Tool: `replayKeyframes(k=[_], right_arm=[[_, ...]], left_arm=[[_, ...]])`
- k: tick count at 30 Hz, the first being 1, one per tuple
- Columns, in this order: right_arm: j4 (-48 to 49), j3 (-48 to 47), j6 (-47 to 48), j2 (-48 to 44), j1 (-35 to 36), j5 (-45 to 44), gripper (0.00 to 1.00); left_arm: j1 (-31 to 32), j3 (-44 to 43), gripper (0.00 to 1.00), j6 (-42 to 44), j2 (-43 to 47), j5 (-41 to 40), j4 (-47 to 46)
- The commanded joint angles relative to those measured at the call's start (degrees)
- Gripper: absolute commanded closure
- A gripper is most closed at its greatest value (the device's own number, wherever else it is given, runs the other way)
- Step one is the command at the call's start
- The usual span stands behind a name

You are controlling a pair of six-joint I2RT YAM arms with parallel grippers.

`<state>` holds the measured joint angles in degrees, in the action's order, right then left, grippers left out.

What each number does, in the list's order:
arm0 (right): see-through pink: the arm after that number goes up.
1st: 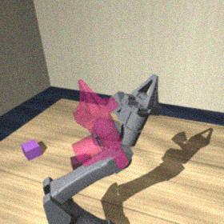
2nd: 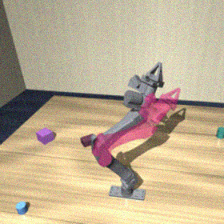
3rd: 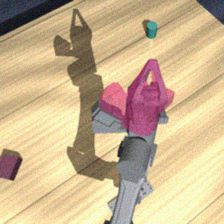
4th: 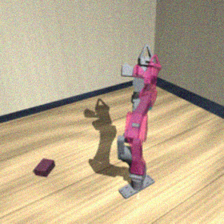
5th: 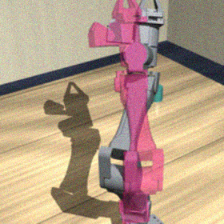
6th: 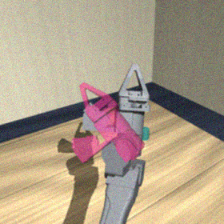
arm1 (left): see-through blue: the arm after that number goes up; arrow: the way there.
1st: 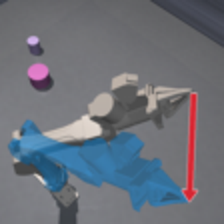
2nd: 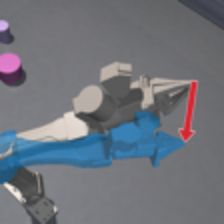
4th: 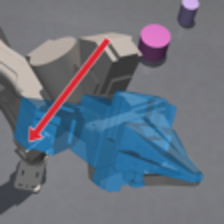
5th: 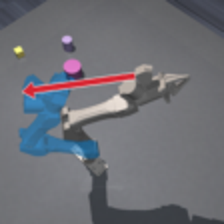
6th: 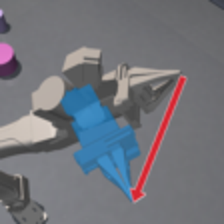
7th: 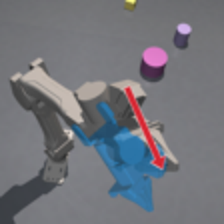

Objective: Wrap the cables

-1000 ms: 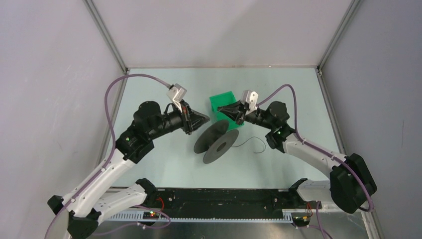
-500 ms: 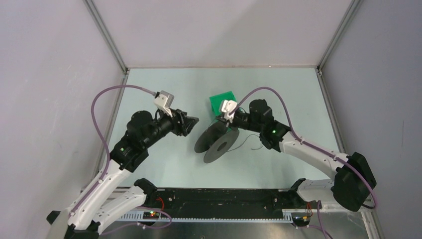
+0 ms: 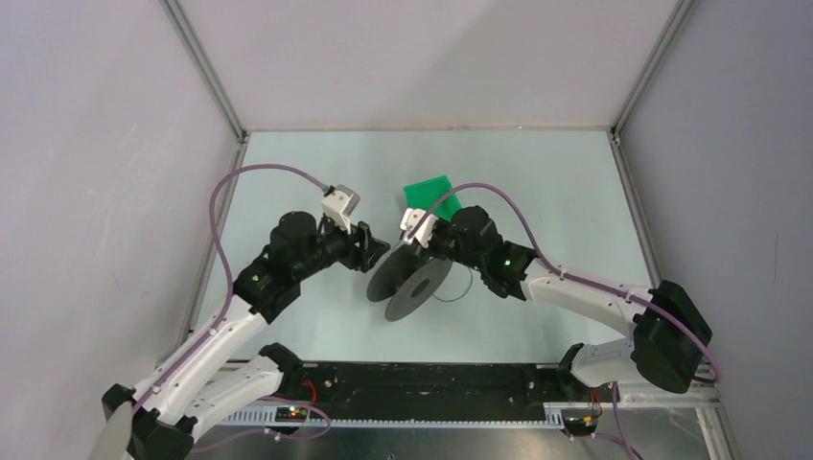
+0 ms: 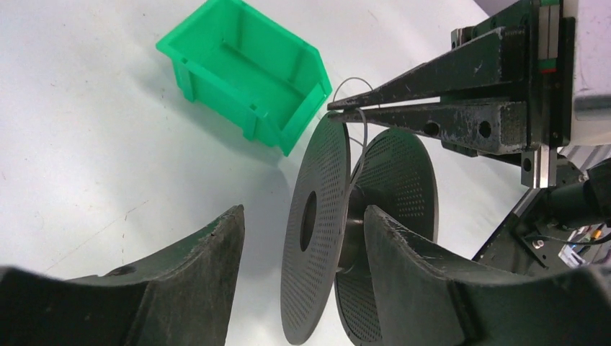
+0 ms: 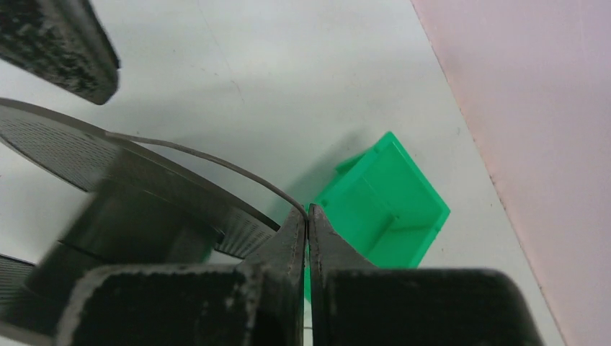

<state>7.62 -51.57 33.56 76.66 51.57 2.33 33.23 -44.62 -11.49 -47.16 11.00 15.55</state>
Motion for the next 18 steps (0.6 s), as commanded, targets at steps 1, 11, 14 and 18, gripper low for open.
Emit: replayKeyframes(k=[1, 11, 14, 18], right_arm=[[-0.28, -1.78, 1.33, 0.66, 1.07, -5.62, 1.00], [-2.31, -1.78, -1.58, -3.85, 0.78, -8.78, 1.00], [-3.47, -1.32, -3.80, -5.81, -1.23, -9.25, 1.00], [-5.63, -0.99, -4.96, -8.92, -3.98, -10.18, 1.00]], left_arm=[[-0.28, 1.30, 0.34, 2.79, -0.44, 2.33, -2.90], [-0.21, 4.12, 0.42, 2.42, 0.69, 6.84, -3.43], [-0.08, 4.71, 0.44, 4.22, 0.75, 7.03, -3.44], [0.88, 4.86, 0.47, 6.26, -0.32, 6.14, -3.24]])
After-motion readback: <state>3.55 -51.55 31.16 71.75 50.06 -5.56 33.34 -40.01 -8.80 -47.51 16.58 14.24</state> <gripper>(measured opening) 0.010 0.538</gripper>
